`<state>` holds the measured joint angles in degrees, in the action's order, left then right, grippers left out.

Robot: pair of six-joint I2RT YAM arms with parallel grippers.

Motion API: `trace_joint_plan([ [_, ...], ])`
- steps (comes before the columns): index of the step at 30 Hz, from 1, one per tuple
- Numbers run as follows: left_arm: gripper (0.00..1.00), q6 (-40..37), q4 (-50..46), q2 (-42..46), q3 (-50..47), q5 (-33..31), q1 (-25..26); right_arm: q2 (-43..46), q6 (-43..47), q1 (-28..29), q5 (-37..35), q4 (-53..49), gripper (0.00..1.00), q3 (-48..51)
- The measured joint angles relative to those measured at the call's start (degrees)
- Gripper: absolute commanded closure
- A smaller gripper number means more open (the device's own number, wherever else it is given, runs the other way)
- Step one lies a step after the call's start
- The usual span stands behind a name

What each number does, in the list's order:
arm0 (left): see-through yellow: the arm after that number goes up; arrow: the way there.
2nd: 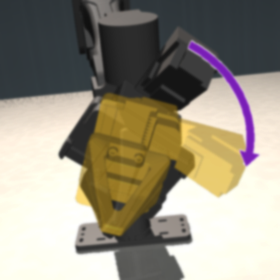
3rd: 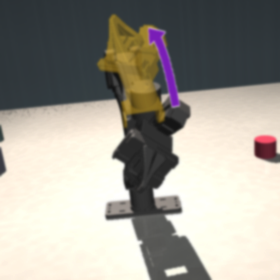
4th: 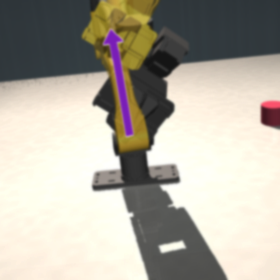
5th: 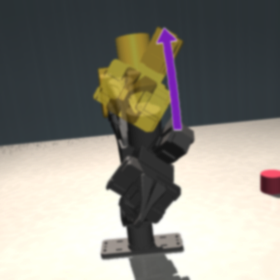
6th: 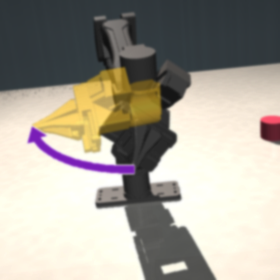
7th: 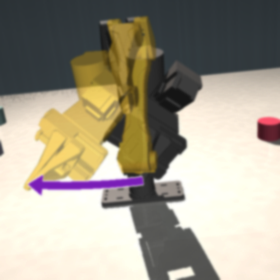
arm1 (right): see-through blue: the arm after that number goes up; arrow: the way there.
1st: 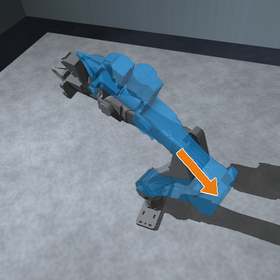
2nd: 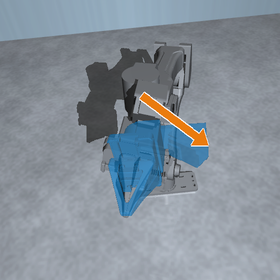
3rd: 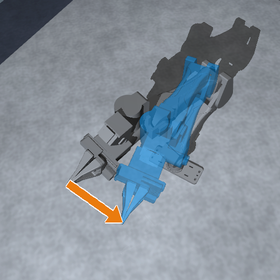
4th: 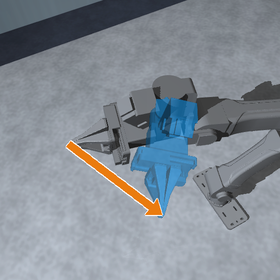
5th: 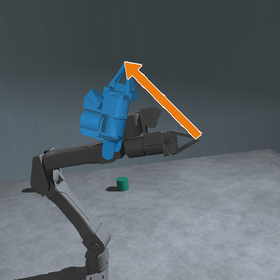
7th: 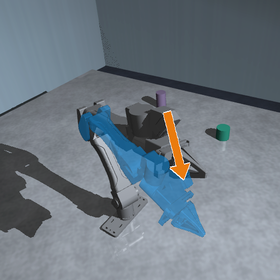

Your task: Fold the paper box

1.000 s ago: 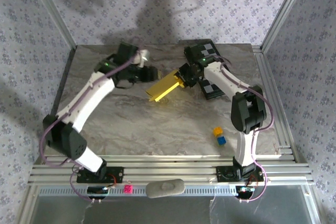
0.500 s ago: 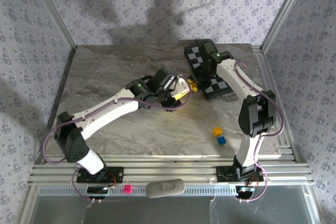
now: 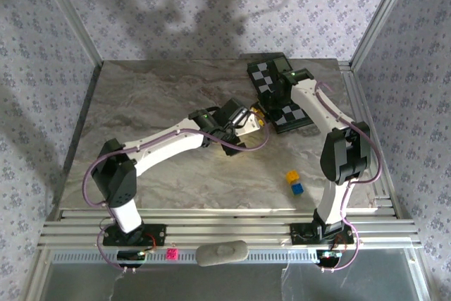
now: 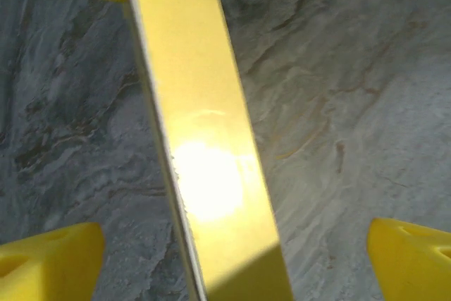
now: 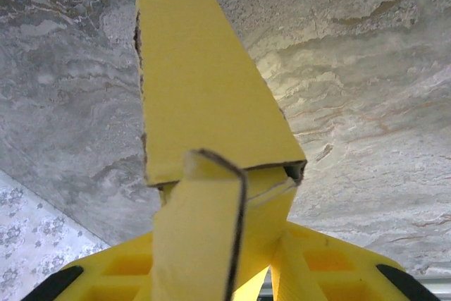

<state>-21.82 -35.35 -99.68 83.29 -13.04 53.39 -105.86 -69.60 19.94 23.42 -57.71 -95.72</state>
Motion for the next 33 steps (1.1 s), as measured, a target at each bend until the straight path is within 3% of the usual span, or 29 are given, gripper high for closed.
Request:
trace_joint_plan([
  [3,0.21,-0.4,1.5,-0.7,0.0,-2.8,0.0,0.0,-0.2,0.0,0.5,0.0,0.66,0.1],
  [7,0.49,-0.3,2.2,-1.4,0.1,-3.7,0.0,0.0,-0.7,0.0,1.3,0.1,0.65,0.8],
  [9,0.55,0.0,1.3,-2.2,0.7,-3.4,0.0,0.0,-1.3,0.0,1.5,0.4,0.61,1.0],
  [11,0.56,0.1,0.5,-3.0,1.6,-3.0,0.0,0.0,-1.6,-0.1,1.6,0.5,0.52,1.0],
  [15,0.58,0.5,0.0,-3.1,1.9,-1.1,-0.1,0.0,-0.6,-0.2,1.6,0.3,0.24,0.7],
  [18,0.60,0.8,-1.5,-2.6,2.0,2.1,-0.9,0.0,2.4,-0.3,-0.1,-1.2,0.15,-1.9],
  [26,0.66,1.6,-7.1,1.8,2.1,13.7,-6.6,5.6,12.2,-3.6,-2.6,0.2,0.19,-4.5],
  [33,0.55,3.8,-8.2,2.0,1.5,19.1,-5.8,12.6,13.6,-6.1,-2.1,7.5,0.18,15.7],
])
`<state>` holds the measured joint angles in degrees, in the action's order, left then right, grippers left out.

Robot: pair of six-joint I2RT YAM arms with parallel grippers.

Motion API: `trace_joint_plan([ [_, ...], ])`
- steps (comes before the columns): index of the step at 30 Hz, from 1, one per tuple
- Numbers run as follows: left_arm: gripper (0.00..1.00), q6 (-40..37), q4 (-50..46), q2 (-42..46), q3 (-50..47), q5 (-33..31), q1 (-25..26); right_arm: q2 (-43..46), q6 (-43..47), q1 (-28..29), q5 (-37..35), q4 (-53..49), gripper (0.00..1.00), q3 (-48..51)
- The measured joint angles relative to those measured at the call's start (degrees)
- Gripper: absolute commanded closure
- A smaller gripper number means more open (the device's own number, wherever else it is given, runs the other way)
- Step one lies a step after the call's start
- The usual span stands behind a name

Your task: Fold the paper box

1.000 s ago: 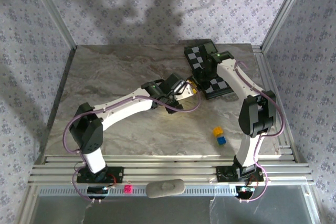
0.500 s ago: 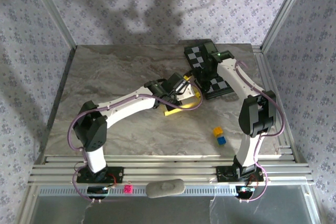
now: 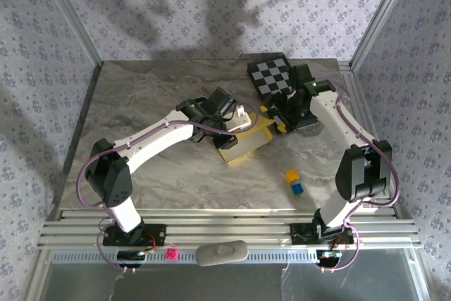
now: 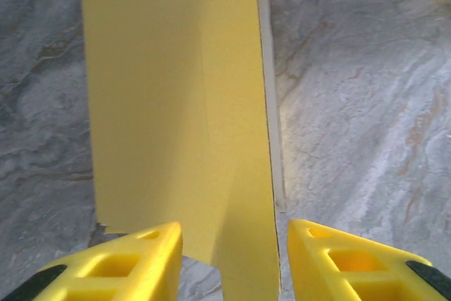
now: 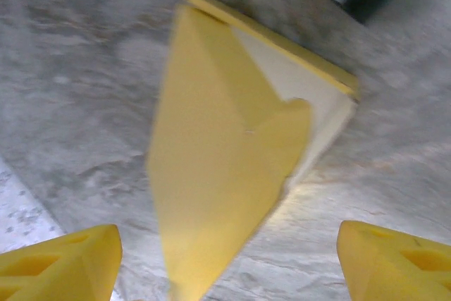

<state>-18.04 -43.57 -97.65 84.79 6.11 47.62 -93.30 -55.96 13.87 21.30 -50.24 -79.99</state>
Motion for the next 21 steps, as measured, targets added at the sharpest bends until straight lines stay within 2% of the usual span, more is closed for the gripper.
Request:
trace_joint_plan([
  [7,0.55,2.7,0.3,0.0,-1.1,1.6,0.9,0.0,-0.5,-0.9,0.6,3.0,0.18,2.6],
  [12,0.53,6.3,0.3,-0.8,-2.1,1.9,0.9,-0.2,-0.1,-0.8,0.6,3.6,0.14,3.5],
  [21,0.52,11.1,2.8,-1.4,-7.0,3.0,2.6,-1.7,-2.3,0.2,2.2,11.3,0.16,14.8],
])
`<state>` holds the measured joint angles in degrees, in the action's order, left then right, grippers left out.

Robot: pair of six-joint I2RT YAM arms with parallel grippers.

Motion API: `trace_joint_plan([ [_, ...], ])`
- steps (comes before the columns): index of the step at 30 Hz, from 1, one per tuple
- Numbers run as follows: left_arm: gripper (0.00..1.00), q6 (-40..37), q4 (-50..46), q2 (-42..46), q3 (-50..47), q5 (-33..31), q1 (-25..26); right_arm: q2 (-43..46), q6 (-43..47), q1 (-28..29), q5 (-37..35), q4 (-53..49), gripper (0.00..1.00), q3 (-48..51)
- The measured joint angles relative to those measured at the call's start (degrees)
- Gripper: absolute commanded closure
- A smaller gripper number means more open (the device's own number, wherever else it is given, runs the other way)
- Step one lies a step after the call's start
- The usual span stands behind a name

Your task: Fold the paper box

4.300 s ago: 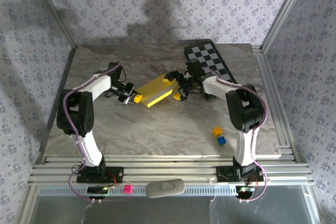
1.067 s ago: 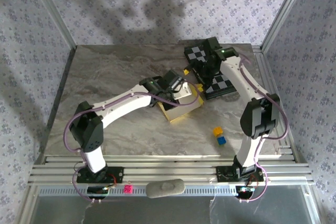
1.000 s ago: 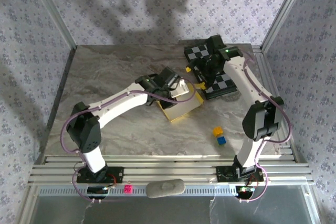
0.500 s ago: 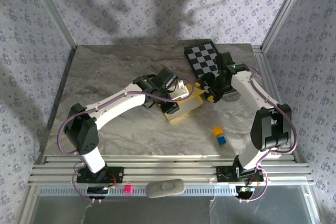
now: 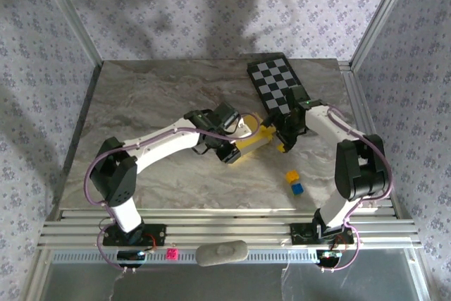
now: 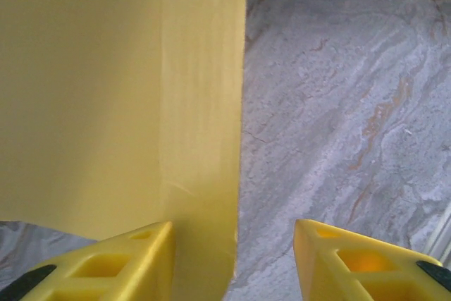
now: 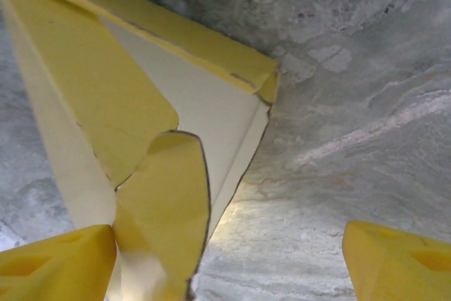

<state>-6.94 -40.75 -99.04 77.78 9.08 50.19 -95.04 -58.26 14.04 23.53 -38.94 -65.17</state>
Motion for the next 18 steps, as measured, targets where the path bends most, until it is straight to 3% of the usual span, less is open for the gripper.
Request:
trace_joint_plan([
  [5,0.52,2.1,1.4,-2.2,-2.4,0.4,1.2,-1.0,-1.0,0.5,0.5,4.2,0.19,4.0],
  [9,0.50,4.6,3.1,-4.9,-4.6,0.8,1.3,-3.0,-1.5,0.8,0.8,6.4,0.28,5.6],
  [12,0.48,6.9,3.6,-5.2,-5.0,1.4,0.8,-5.3,-1.4,1.0,1.2,7.7,0.41,5.6],
  [18,0.52,16.7,5.1,-1.1,-5.0,5.2,-6.5,-6.0,-1.2,1.1,1.7,8.6,0.43,4.9],
])
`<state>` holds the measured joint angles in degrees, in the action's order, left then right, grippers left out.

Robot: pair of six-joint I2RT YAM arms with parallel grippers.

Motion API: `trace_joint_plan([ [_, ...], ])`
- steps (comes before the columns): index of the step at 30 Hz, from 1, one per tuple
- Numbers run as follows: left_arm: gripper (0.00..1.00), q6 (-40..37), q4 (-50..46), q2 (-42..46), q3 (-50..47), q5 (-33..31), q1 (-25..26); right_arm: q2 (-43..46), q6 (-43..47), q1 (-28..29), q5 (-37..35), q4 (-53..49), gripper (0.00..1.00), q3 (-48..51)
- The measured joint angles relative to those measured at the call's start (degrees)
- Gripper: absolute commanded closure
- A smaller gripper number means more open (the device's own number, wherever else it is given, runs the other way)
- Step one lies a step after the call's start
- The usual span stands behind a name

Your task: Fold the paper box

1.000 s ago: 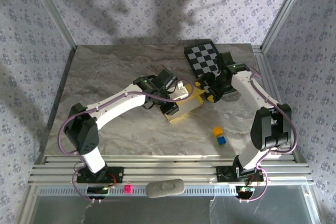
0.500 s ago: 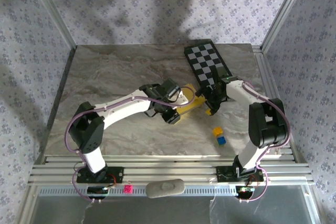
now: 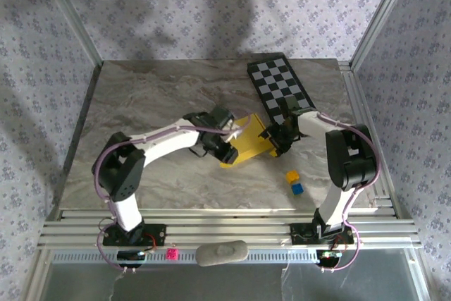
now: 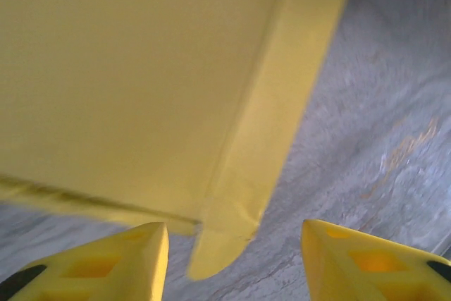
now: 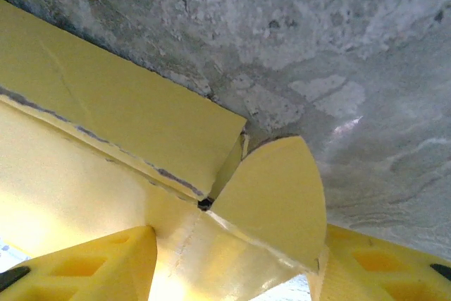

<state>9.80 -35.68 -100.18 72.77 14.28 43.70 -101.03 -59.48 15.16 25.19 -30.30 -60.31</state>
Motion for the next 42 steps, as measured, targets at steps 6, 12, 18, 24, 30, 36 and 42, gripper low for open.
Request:
trace_joint_plan([
  [6,0.70,17.4,1.5,4.8,-1.1,6.9,-16.3,-0.4,0.0,0.4,-0.4,-0.6,0.43,-1.1],
  [12,0.73,33.0,0.9,-0.8,-1.5,11.5,-18.0,-0.8,0.0,0.8,-1.2,-1.4,0.43,-2.1],
  [18,0.74,47.7,2.8,-1.6,-4.5,13.4,-15.4,-0.8,0.0,0.9,-1.4,-1.5,0.44,-2.2],
  [24,0.73,54.1,4.3,-3.0,-4.3,13.4,-13.2,-0.8,0.0,0.9,-1.4,-1.5,0.44,-2.3],
  [30,0.76,55.3,4.9,-6.7,-3.5,13.4,-12.5,-1.3,0.0,0.9,-1.4,-1.6,0.44,-2.9],
  [36,0.82,55.5,5.2,-7.1,-3.0,13.5,-12.4,-1.3,0.0,0.9,-1.4,-1.6,0.44,-3.0],
  [42,0.83,55.7,5.3,-7.2,-2.7,12.9,-11.9,-1.4,0.0,0.9,-1.4,-1.6,0.45,-3.1],
])
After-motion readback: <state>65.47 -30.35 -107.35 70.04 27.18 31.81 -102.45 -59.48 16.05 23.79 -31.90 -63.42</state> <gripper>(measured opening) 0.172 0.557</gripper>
